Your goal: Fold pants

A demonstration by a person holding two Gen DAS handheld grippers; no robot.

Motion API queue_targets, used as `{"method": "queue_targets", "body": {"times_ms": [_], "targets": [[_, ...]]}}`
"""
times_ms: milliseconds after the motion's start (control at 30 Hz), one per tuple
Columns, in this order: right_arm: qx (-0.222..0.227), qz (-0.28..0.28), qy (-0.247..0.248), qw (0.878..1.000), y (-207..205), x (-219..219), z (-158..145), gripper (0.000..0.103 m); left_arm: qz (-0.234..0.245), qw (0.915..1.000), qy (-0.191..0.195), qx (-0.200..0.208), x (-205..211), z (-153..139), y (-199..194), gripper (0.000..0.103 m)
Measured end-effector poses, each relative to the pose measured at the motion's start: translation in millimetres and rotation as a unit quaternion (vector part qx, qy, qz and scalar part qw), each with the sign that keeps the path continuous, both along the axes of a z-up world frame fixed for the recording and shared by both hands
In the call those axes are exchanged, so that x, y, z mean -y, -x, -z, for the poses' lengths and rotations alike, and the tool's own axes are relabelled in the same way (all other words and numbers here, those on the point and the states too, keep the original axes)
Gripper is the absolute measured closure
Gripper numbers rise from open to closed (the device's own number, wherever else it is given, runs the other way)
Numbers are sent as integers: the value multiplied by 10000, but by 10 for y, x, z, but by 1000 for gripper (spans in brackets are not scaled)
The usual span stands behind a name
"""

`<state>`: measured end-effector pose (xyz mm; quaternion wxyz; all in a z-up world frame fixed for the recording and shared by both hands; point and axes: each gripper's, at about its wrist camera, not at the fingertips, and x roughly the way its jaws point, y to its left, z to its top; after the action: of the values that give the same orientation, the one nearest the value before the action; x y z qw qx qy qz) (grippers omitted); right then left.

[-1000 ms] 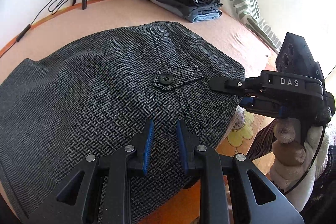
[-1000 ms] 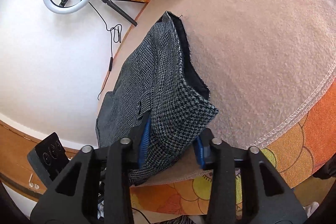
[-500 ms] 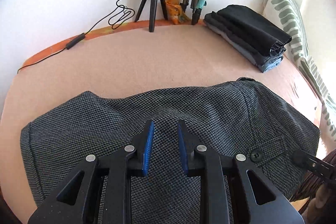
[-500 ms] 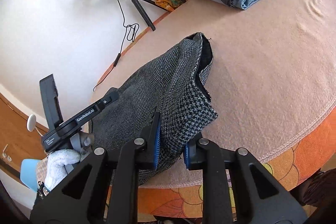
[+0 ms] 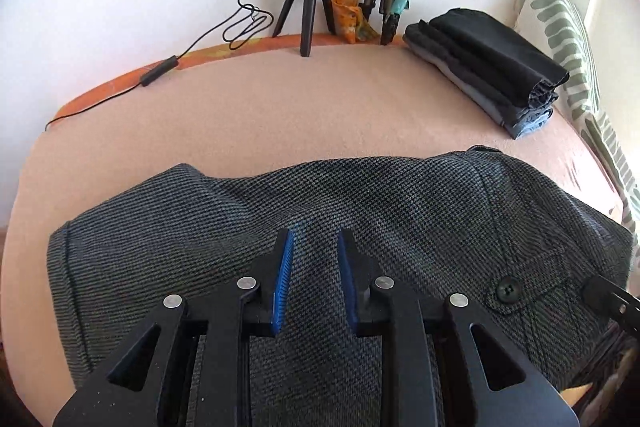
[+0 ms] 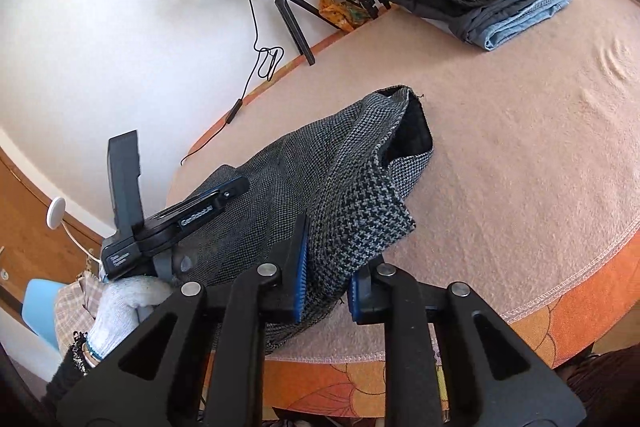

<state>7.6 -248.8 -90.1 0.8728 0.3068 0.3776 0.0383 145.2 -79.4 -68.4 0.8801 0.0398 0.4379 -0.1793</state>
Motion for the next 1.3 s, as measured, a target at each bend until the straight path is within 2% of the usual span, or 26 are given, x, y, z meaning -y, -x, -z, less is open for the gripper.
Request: {"method": "queue_targets", "body": {"times_ms": [100,200,400,433,500,600,700,867,1000,1200,1300], "targets": [[11,-50,77,10000,-23,-17,-25,86,-40,9998,182,-64,-191,-43,286,82],[33,-78,156,9998,-54,-50,-68,86,48,9999,55,-115,-274,51,540,82],[250,-275,698,9969,-152,-275,-307,86,90,9977,77,-660,-397,407,612,82],[282,-332,778,9960,-175,-329,-354,86,101,9979,141,-629,-428,391,628,82],[357,-473,1034,9929,-220,-456,-454,86,35,9975,340,-616,-542,265,623,82],[469,-732,1405,9863,-295,-668,-590,86,-345,9971,652,-182,-894,-53,624,82],[586,-1042,1738,9775,-374,-944,-699,86,-949,9908,924,275,-1374,-359,617,82],[817,-1817,2436,9492,-407,-1619,-766,86,-1847,9696,1463,656,-2157,-586,672,82],[955,-2557,3052,9123,-399,-2254,-670,87,-2225,9574,1699,707,-2525,-631,752,82],[968,-3553,3731,8516,-359,-3069,-289,88,-2364,9532,1744,711,-2685,-627,778,82],[863,-3951,3927,8260,-317,-3343,-43,88,-2424,9514,1745,746,-2723,-631,792,82]]}}
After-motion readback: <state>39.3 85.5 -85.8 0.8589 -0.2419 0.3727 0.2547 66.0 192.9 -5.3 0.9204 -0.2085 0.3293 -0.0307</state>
